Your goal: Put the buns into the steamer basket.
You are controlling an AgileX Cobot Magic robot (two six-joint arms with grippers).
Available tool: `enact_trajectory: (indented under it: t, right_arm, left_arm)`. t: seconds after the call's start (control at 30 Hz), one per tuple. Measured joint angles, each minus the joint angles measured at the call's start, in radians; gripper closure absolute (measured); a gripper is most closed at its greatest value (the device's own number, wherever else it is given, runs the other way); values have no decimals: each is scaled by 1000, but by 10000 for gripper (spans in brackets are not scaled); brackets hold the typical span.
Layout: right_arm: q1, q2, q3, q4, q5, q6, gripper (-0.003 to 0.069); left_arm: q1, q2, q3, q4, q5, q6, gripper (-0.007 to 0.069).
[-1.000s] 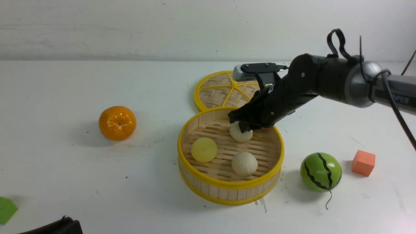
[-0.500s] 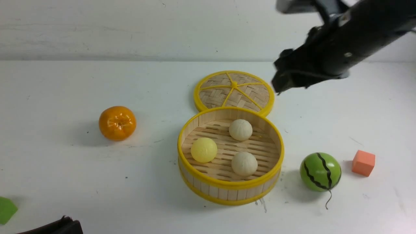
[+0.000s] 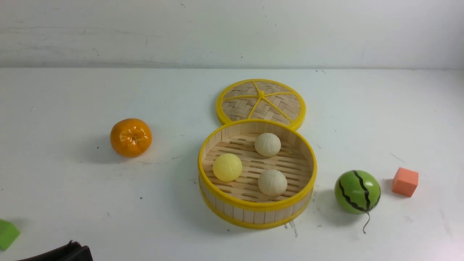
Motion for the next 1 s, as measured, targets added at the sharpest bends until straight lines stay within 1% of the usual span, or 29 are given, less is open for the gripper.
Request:
enact_trajectory:
  t: [0.03, 0.1, 0.23, 0.4, 0.53, 0.63, 0.7, 0.8, 0.87, 0.9, 0.93, 1.0]
  right_arm:
    - [0, -57, 53, -9, -4, 8, 671]
    - [0, -84, 91, -15, -14, 13, 664]
    - [0, -154, 214, -32, -30, 15, 618]
    - [0, -180, 263, -67, -18, 14, 594]
    - [-1, -185, 273, -86, -31, 13, 596]
    - [-102, -246, 345, -80, -159, 9, 641]
    - [-216, -309, 427, -57, -255, 5, 675]
    - [-325, -414, 576, -46, -345, -31, 680]
    - [-343, -460, 636, -53, -369, -53, 679]
    - [-360, -531, 723, -58, -410, -82, 679]
    - [-360, -539, 732, -58, -410, -85, 679]
    - [-366, -654, 847, -58, -438, -107, 679]
  left_arm:
    - [0, 0, 0, 0, 0, 0, 503]
    - [0, 0, 0, 0, 0, 0, 501]
    - [0, 0, 0, 0, 0, 0, 496]
    - [0, 0, 0, 0, 0, 0, 493]
    - [0, 0, 0, 0, 0, 0, 491]
    - [0, 0, 0, 0, 0, 0, 491]
    - [0, 0, 0, 0, 0, 0, 491]
    - [0, 0, 0, 0, 0, 0, 491]
    - [0, 0, 0, 0, 0, 0, 491]
    - [0, 0, 0, 0, 0, 0, 491]
    - [0, 0, 0, 0, 0, 0, 491]
    - [0, 0, 0, 0, 0, 0, 491]
